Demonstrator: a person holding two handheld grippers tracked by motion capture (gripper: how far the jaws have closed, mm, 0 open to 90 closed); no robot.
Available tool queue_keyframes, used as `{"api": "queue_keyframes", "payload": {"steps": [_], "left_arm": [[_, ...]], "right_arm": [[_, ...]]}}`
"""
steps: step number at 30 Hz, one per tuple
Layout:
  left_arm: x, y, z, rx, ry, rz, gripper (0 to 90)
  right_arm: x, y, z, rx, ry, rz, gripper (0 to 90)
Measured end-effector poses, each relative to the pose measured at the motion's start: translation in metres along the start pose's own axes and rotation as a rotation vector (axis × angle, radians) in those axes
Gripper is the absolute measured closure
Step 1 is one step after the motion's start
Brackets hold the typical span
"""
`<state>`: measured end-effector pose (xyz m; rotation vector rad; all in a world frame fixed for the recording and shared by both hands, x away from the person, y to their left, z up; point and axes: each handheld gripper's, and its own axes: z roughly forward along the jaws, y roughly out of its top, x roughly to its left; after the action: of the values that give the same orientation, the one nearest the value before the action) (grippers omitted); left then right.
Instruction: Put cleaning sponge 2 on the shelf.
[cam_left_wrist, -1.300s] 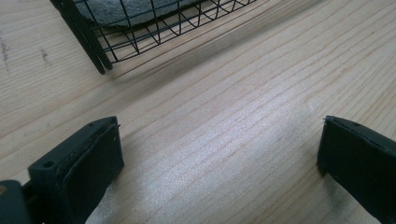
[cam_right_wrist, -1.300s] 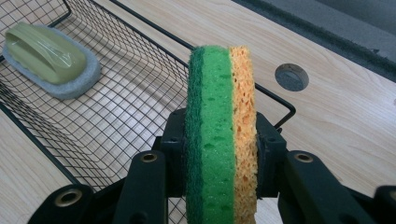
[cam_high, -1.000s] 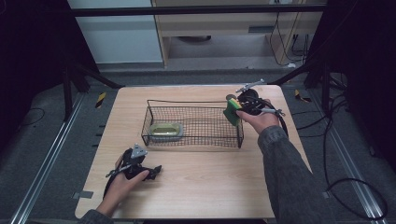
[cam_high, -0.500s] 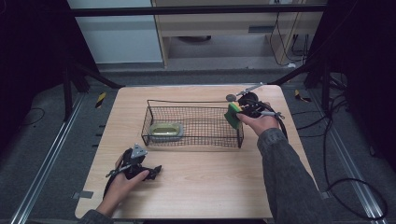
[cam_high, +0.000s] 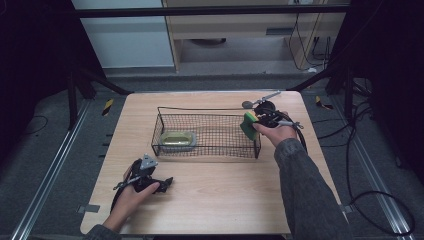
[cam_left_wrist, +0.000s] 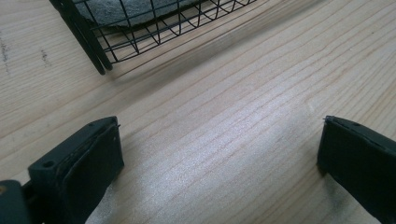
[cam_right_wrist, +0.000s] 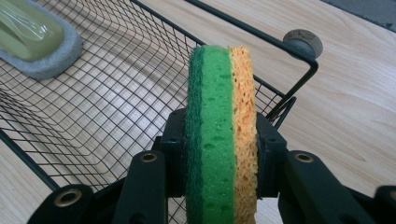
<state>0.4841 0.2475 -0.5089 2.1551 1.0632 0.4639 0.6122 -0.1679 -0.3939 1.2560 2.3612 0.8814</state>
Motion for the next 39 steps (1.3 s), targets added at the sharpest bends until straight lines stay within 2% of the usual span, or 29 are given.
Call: {"api": "queue_keyframes", "payload": {"steps": [20,39], "left_arm": [[0.000,0.000,0.000,-0.001,0.000,0.001,0.0],[0.000,0.000,0.000,-0.001,-0.001,0.002,0.0]], "right_arm": [[0.002,-0.009,0.019,0.028,0.000,0.003,63.9],[0.004,-0.011,0.027,0.041,0.000,0.003,63.5]]}}
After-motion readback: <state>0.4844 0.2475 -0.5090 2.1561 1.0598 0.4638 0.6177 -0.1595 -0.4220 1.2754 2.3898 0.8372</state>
